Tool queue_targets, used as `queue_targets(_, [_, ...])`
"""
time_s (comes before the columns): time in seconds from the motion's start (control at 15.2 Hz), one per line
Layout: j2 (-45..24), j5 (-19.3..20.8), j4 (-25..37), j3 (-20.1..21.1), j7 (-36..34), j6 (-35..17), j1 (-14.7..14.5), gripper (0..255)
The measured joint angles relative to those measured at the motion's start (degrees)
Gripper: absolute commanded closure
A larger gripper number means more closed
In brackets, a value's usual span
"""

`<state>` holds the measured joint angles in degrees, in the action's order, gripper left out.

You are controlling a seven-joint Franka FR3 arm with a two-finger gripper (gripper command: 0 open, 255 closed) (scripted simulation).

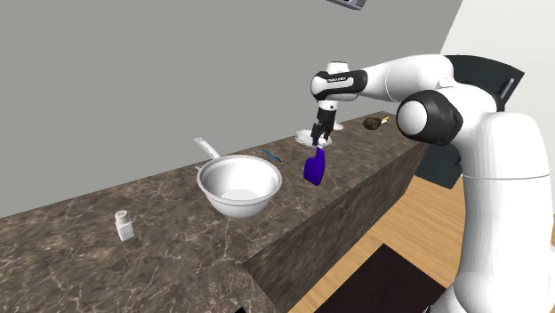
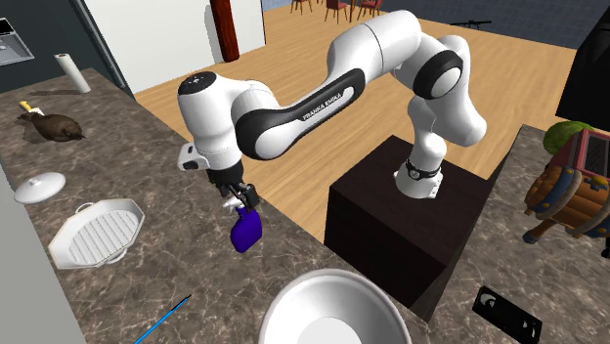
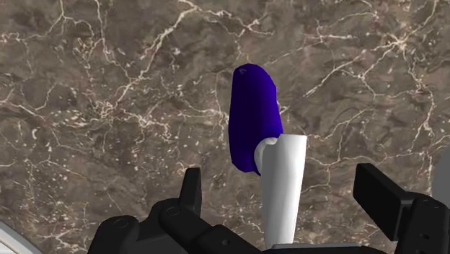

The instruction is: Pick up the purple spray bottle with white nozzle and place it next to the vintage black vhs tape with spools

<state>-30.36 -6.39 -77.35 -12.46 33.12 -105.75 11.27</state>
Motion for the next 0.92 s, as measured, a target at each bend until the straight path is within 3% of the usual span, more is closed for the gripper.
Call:
queue_targets(0.4, [0.01,-0.02,-0.44,-0.01,0.09,-0.47,0.03,0])
queue_targets(0.46, [0.01,-0.02,-0.44,-0.01,0.09,-0.47,0.03,255])
queue_targets(0.92, [0.01,-0.02,-0.44,-0.01,0.09,-0.48,0.03,255])
